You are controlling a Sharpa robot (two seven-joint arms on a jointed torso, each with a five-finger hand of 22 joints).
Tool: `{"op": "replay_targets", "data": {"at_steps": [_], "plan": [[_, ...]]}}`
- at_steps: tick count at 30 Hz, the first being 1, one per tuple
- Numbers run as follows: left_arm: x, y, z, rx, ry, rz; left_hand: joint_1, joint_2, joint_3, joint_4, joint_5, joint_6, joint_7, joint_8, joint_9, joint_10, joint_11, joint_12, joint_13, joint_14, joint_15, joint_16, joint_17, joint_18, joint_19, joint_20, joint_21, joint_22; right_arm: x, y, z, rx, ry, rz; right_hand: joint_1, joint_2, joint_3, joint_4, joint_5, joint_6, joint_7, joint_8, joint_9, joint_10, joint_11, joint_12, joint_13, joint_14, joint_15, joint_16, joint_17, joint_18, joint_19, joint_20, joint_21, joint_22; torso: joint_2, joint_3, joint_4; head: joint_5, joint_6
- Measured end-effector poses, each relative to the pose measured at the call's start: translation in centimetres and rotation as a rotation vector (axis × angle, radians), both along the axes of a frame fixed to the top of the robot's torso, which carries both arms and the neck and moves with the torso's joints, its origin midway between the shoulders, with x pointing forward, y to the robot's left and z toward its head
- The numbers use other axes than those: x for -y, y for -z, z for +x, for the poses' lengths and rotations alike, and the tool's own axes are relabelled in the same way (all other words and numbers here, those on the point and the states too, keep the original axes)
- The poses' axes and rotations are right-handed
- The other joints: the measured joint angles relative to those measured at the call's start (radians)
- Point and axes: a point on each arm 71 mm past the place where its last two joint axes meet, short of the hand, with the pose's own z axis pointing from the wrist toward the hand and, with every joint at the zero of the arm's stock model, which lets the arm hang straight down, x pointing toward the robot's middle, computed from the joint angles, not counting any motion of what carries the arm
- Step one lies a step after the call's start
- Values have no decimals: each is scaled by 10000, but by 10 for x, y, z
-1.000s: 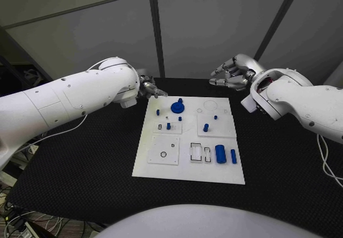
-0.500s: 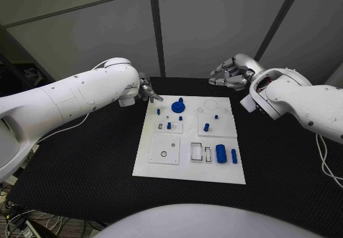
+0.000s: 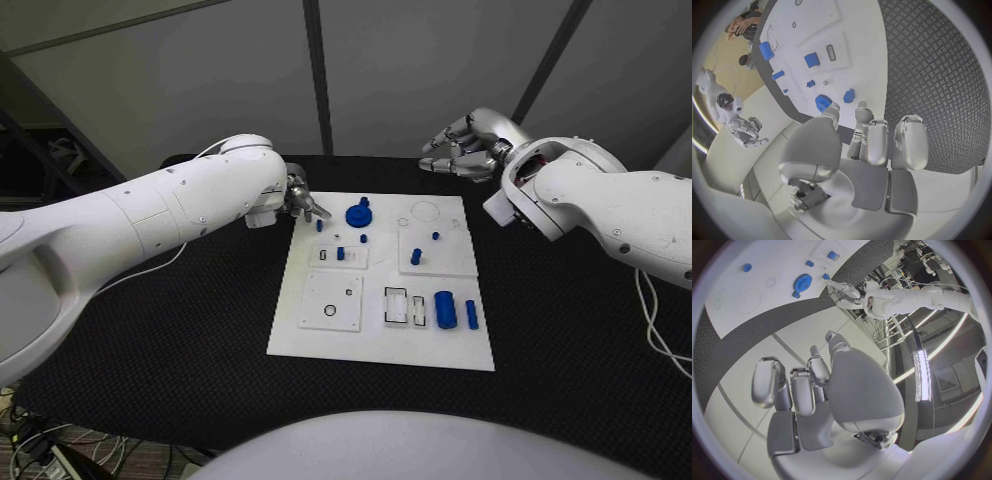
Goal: Assemble the parts on the task board
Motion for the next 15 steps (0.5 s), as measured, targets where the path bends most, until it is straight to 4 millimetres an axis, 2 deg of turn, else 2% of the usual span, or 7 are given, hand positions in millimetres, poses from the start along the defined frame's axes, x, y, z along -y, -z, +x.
{"op": "replay_targets", "data": {"at_steps": [15], "plan": [[1, 3, -1, -17, 92, -4, 303, 145, -84, -26, 0, 215, -71, 0, -68, 91, -21, 28, 22, 36, -36, 53, 0, 0, 72, -72, 38, 0, -1, 0, 0, -13, -23, -3, 0, 0, 0, 0, 0, 0, 0, 0, 0, 0, 0, 0, 1, 0, 0, 0, -2, 0, 0, 0, 0, 1, -6, 8, 2, 1, -23]]}}
